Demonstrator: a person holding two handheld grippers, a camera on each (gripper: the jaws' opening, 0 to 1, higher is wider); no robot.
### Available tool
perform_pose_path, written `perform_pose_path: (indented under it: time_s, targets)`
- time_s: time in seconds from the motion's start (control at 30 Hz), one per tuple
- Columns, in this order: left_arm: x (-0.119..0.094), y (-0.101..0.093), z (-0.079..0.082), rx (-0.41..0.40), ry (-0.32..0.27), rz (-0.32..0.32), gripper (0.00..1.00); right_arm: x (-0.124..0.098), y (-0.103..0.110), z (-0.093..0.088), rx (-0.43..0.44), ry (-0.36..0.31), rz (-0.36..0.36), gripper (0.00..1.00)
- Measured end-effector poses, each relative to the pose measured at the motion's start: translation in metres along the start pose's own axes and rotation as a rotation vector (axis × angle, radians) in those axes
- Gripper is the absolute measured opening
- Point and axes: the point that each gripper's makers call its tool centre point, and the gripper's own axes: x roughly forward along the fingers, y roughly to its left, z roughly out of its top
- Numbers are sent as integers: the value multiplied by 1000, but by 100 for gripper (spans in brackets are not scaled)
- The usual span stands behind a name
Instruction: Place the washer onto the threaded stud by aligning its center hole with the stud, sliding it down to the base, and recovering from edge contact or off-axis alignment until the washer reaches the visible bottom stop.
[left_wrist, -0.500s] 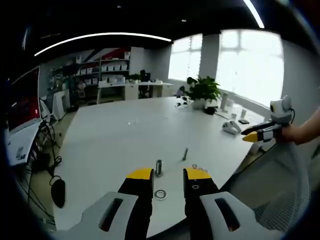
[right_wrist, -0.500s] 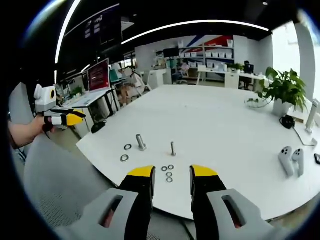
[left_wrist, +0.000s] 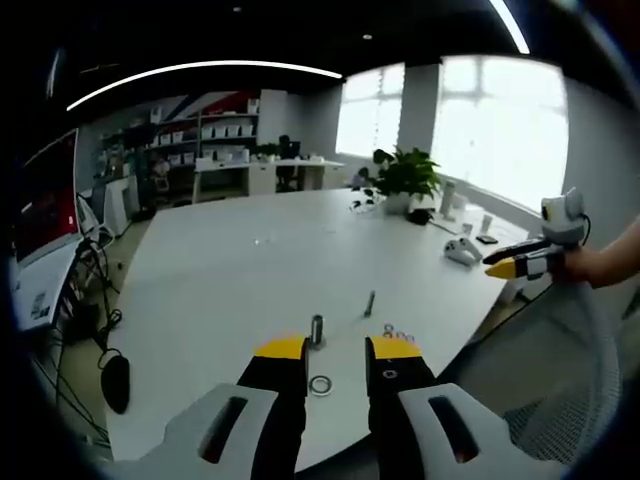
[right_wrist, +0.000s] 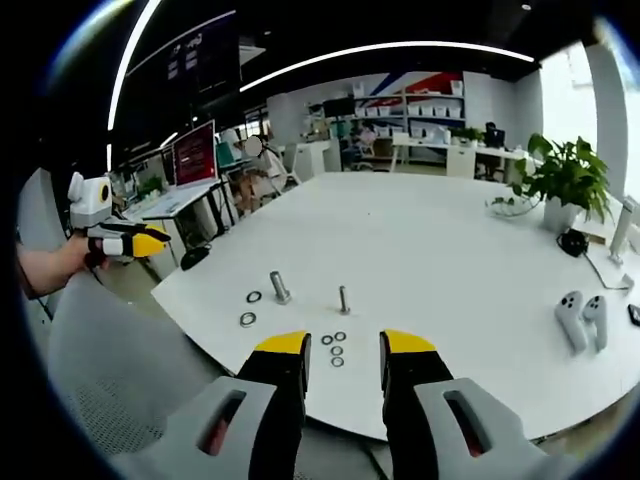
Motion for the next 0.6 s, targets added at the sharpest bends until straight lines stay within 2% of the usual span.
perform_pose_path:
  time_s: [0.33, 0.6]
  targets:
    - [0, 5, -2, -13, 6, 25, 20, 1, 2, 1, 3, -5, 12, 30]
    - [1, 6, -7, -18, 34, 33, 20, 1, 2, -1, 2, 9, 16, 30]
